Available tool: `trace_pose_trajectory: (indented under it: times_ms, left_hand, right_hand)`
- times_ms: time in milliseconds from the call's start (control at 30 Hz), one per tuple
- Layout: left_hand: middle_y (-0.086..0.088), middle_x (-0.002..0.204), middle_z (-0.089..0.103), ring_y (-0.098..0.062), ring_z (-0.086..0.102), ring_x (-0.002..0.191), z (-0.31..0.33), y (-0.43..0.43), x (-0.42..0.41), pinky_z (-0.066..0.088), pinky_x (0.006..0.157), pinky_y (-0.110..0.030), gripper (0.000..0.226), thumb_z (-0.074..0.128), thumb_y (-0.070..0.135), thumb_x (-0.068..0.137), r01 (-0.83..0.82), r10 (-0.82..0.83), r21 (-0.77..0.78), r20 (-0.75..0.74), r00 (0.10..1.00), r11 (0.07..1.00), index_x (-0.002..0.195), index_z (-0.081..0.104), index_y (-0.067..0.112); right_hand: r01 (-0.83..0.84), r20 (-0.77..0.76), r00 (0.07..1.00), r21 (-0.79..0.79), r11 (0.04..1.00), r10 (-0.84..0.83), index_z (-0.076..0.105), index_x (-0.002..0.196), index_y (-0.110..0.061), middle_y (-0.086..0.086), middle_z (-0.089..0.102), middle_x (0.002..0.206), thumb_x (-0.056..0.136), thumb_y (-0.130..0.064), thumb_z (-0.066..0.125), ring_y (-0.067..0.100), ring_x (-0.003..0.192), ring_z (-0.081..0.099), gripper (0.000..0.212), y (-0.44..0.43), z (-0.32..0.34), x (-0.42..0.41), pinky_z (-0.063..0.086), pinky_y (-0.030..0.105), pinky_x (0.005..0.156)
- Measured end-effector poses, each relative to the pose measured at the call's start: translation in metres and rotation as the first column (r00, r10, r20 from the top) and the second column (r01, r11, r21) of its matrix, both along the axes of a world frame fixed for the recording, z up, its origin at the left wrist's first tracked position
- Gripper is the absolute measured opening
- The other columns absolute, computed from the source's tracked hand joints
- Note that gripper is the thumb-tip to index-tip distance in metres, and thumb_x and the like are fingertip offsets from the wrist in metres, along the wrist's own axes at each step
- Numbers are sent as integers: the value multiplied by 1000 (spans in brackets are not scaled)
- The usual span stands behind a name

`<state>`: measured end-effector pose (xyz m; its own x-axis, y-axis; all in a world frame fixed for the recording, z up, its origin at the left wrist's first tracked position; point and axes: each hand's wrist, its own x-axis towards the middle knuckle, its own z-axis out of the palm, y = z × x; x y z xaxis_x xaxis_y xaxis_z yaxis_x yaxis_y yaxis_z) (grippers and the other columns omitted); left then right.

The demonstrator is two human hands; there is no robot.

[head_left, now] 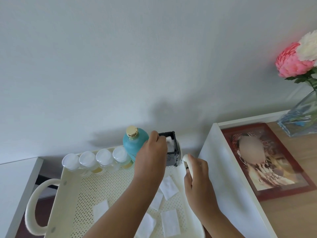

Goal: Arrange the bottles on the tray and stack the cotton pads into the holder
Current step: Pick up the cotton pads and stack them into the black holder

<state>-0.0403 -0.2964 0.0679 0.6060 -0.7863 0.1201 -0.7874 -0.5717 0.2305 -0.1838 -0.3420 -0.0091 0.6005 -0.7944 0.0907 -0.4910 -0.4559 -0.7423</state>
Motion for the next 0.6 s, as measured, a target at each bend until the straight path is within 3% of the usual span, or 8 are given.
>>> trace_pose_trajectory:
  times_ms: [167,233,300,400,600]
  left_hand:
    - [0,92,45,-18,44,62,-3,-11,2,41,46,-30,23,64,-3,79,-19,19,49,3,1000,999,83,50,15]
    - [0,95,42,-16,39,65,-10,-12,1,38,48,-28,20,68,5,80,19,-19,125,0,1000,992,81,52,16]
    - [0,102,42,-17,41,74,-17,-12,1,44,53,-29,7,62,22,90,96,-98,176,-1,995,980,85,61,17]
    - [6,96,45,-19,50,83,-17,-14,1,47,60,-32,51,34,54,96,94,-89,157,-41,995,983,81,66,17]
    - [8,92,61,-16,61,83,-20,-13,4,37,53,-27,67,21,72,88,149,-148,331,-31,989,932,91,62,19]
  right_hand:
    - [11,-5,1000,-9,1000,-11,43,133,-21,-4,41,123,91,-8,49,13,88,59,45,1,0,0,55,29,65]
    - [15,-4,1000,-7,1000,-15,43,134,-22,-5,41,123,91,-8,50,13,89,60,46,1,0,0,55,29,64]
    - [24,-2,1000,-5,1000,-24,43,134,-22,-5,41,124,91,-8,50,13,91,60,46,1,0,0,55,29,65]
    - [32,-4,999,4,999,-32,42,134,-22,-5,42,125,90,-7,52,12,92,60,48,2,0,1,56,29,67]
    - [28,3,1000,-1,1000,-28,43,134,-24,-8,42,120,89,-6,53,8,85,60,49,2,1,2,50,19,59]
